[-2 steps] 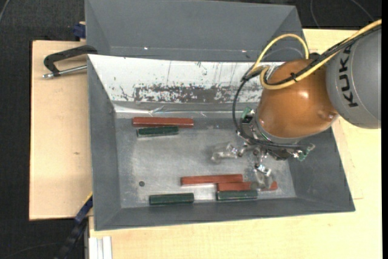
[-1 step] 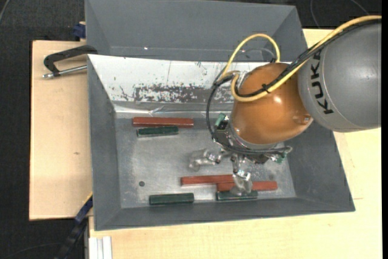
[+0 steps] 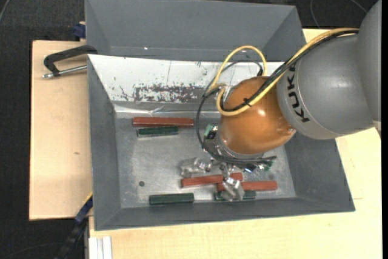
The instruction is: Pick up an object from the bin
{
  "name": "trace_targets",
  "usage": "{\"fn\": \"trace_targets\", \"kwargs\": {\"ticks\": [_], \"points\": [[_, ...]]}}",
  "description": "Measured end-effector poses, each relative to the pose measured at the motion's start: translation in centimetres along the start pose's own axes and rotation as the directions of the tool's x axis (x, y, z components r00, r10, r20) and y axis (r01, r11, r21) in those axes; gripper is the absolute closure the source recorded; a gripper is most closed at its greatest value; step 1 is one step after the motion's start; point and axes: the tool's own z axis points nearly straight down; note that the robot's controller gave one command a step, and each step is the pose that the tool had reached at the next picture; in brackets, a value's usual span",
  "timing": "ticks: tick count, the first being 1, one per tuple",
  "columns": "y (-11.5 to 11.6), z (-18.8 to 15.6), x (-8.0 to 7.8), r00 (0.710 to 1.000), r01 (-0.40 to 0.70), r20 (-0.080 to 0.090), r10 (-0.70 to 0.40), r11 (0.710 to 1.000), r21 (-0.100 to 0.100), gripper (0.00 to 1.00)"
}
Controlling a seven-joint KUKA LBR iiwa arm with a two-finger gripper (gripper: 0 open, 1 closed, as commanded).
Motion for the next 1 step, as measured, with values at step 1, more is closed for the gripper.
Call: {"fn": "trace_targets", "kwargs": {"ticks": [1], "points": [[-0.08, -0.22, -0.02, 1.0, -0.001, 0.003, 0.001, 1.0, 0.003, 1.0]]}}
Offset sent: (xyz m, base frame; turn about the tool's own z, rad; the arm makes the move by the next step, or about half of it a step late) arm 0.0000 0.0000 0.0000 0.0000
